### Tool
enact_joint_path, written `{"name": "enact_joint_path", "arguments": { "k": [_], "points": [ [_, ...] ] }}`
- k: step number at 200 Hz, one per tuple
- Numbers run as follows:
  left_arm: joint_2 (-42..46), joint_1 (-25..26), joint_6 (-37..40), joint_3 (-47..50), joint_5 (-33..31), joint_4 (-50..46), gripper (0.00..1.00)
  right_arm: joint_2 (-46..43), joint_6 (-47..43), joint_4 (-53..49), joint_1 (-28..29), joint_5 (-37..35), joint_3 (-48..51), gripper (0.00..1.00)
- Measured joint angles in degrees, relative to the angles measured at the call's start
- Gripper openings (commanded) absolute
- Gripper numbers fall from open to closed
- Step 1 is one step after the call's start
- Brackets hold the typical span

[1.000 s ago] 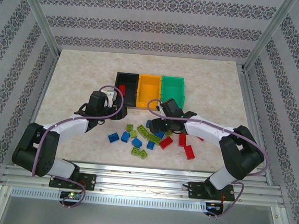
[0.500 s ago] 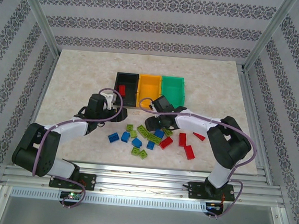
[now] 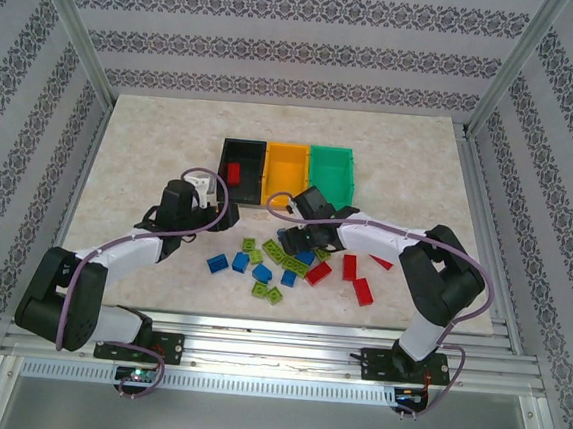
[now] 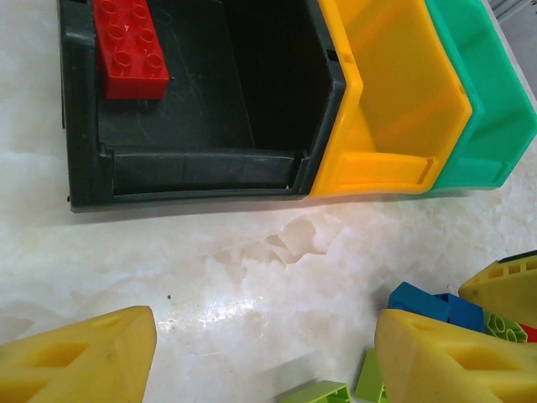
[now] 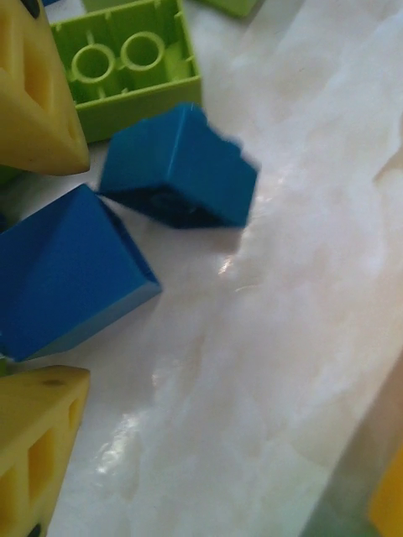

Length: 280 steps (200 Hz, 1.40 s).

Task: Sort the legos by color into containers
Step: Pick up the lego from the center of the table, then place the lego in the container.

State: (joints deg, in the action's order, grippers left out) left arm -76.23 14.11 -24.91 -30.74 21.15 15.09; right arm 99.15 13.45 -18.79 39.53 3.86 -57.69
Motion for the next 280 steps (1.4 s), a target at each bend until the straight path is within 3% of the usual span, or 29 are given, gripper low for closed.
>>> {"name": "enact_joint_path", "arguments": {
  "k": [30, 75, 148, 177, 194, 211, 227, 254, 280],
  "points": [
    [0.0, 0.0, -0.3, 0.3, -0.2, 0.1, 0.70, 0.0, -0.2, -1.1, 0.0, 0.0, 0.1, 0.60],
    [0.0, -0.4, -0.2, 0.3, -0.5, 0.2, 0.70, 0.4, -0.3, -1.1, 0.0, -0.1, 0.1, 0.38],
    [0.0, -0.7, -0.3, 0.3, -0.6, 0.4, 0.70, -5.6, -0.2, -1.2, -0.5, -1.3, 0.0, 0.34],
    [0.0, -0.7, -0.3, 0.3, -0.6, 0.4, 0.70, -10.3, 0.3, -1.1, -5.0, -2.1, -1.5, 0.34],
    [0.0, -0.8, -0.3, 0.3, -0.6, 0.4, 0.70, -11.6, 1.4, -1.0, -9.3, -2.8, -3.1, 0.38],
    [0.0, -0.8, -0.2, 0.3, -0.6, 0.4, 0.70, -11.6, 2.8, -0.7, -13.0, -3.6, -4.7, 0.62],
    [0.0, -0.8, -0.2, 0.3, -0.6, 0.4, 0.70, -11.1, 3.3, -1.3, -15.6, -3.6, -6.8, 0.76],
    [0.0, -0.9, -0.2, 0.3, -0.6, 0.4, 0.70, -9.5, 3.3, -1.3, -16.0, -3.4, -9.2, 0.77],
    [0.0, -1.1, -0.2, 0.3, -0.7, 0.4, 0.70, -11.3, 3.3, -0.8, -14.4, -3.5, -5.0, 0.77]
  ]
}}
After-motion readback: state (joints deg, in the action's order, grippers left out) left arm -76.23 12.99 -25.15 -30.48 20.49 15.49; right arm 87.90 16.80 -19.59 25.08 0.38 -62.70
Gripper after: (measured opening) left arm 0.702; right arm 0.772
